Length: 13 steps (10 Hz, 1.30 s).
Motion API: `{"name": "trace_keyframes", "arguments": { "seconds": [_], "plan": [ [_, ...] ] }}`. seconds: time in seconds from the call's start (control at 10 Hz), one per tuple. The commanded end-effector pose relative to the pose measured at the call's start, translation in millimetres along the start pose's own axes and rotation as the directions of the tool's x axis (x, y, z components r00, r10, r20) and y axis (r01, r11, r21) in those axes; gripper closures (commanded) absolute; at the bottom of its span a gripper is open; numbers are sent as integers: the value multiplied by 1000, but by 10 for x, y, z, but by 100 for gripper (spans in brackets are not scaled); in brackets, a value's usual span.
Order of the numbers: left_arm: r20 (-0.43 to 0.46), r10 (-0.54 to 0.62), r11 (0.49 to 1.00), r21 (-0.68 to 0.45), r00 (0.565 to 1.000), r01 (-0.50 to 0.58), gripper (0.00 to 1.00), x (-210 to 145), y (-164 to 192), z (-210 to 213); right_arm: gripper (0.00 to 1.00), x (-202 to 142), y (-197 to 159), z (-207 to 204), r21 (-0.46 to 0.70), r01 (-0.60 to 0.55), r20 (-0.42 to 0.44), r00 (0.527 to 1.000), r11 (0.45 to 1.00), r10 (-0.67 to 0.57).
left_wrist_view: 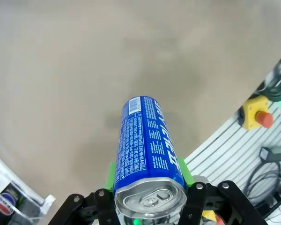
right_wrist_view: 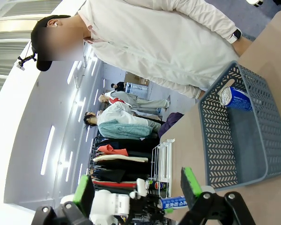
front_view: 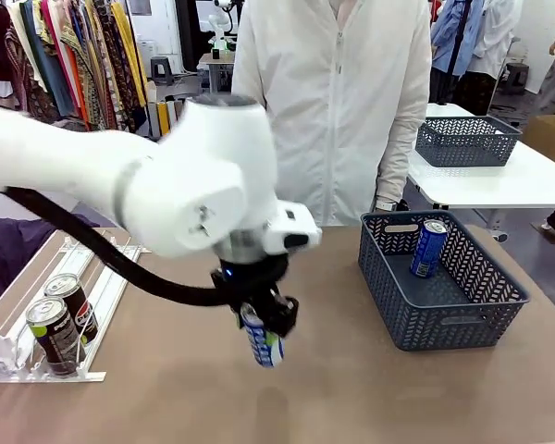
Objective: Retrieve and store the cans from the dispenser.
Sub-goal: Pick up the last remaining can from one row of the Automatic Can Dispenser and place it in the middle of the table.
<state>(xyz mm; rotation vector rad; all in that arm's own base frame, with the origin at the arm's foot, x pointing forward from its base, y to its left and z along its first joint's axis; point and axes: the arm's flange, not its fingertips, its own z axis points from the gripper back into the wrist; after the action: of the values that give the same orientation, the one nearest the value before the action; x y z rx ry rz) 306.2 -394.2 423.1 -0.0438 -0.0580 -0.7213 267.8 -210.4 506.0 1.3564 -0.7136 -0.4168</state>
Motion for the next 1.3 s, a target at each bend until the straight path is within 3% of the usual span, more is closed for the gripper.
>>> {"name": "trace_keyframes", "arguments": {
  "seconds": [0.0,0.4,0.5,0.6,0.7,1.1,1.2],
  "plan": [
    [-41,-2,997,75,999,5,100,221,-120,-83,0,24,27,-29,26,-12,15,1000,1000,11],
    [-71,-6,996,87,997,12,100,249,-191,-246,0,24,27,-29,26,-12,15,1000,1000,11],
    [-73,-2,997,80,997,8,82,263,-189,-248,0,24,27,-29,26,-12,15,1000,1000,11],
    [-74,-2,997,83,997,9,25,269,-175,-248,0,24,27,-29,26,-12,15,1000,1000,11],
    [-70,-4,997,79,998,10,0,266,-170,-244,0,24,27,-29,26,-12,15,1000,1000,11],
    [26,16,999,37,1000,-17,0,101,-45,99,0,24,27,-29,26,-12,15,1000,1000,11],
    [23,-21,997,-70,1000,22,0,-102,62,374,0,24,27,-29,26,-12,15,1000,1000,11]
  ]
}}
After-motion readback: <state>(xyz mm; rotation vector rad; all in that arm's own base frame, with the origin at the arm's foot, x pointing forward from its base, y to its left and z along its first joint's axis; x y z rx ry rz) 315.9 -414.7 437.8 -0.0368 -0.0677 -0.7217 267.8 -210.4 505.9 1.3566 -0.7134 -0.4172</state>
